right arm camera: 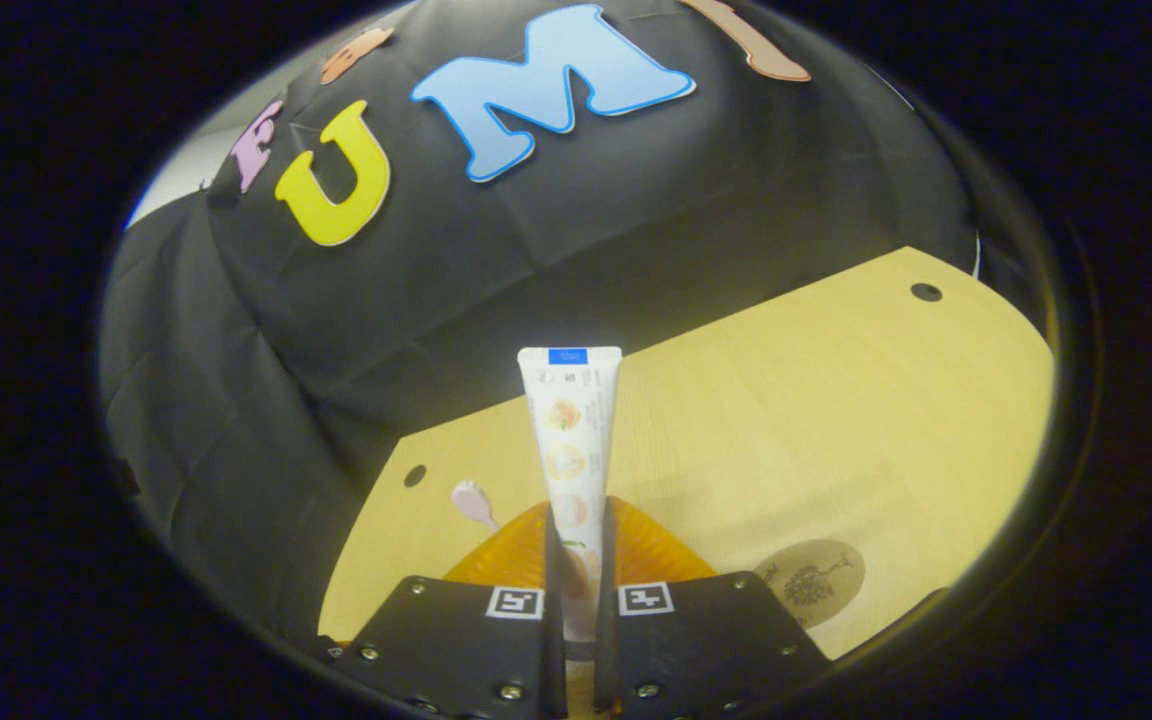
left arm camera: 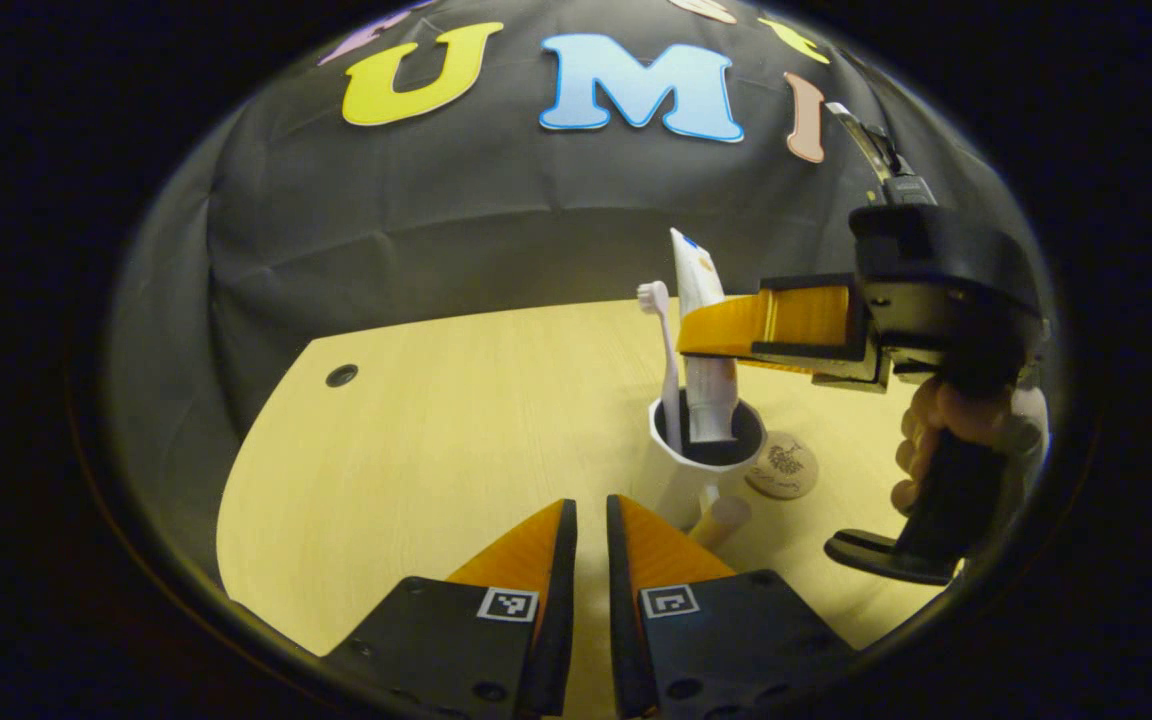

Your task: Put the toothbrush and toothpaste on the desktop into the cup, then pick up the cup and place it on the coaster on the desktop.

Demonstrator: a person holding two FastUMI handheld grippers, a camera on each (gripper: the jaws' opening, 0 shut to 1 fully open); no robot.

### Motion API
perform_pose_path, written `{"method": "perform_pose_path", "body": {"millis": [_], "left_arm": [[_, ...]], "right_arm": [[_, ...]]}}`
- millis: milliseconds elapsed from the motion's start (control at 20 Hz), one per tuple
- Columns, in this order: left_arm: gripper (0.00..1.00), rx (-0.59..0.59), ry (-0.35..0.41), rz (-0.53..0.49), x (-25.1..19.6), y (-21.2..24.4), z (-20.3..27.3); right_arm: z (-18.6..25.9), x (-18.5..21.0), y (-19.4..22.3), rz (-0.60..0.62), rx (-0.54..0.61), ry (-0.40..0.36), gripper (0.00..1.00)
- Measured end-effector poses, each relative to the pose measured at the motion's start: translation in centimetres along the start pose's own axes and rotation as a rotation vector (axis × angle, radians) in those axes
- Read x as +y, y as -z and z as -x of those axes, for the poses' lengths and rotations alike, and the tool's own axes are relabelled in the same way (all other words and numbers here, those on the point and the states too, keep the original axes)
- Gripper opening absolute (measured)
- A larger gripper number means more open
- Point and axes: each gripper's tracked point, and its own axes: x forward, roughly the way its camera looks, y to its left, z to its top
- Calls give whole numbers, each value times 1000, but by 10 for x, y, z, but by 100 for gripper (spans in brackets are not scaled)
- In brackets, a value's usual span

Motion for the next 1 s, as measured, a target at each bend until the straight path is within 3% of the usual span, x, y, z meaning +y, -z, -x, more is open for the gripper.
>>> {"method": "perform_pose_path", "body": {"millis": [300, 350, 400, 500, 550, 600, 750, 950, 1000], "left_arm": [[24, 5, 2, 0, -5, -1, -3], [24, 5, 1, -2, -7, -2, -4], [24, 5, 3, -5, -9, -3, -5], [24, 5, 13, -6, -15, -4, -6], [24, 8, 17, -8, -18, -4, -7], [33, 9, 15, -8, -20, -4, -8], [37, 8, 26, -5, -28, -5, -9], [38, 9, 21, -16, -32, -9, -10], [34, 11, 28, -18, -35, -10, -9]], "right_arm": [[8, 4, 14, 72, 4, -25, 24], [11, 2, 16, 79, 7, -18, 34], [14, 3, 18, 83, 16, -23, 29], [19, 4, 22, 102, 27, -23, 43], [23, 5, 21, 111, 24, -26, 44], [26, 5, 20, 116, 20, -27, 44], [34, 8, 12, 123, -2, -35, 44], [48, -3, -4, 109, -43, -7, 44], [52, -7, -9, 102, -55, 0, 44]]}}
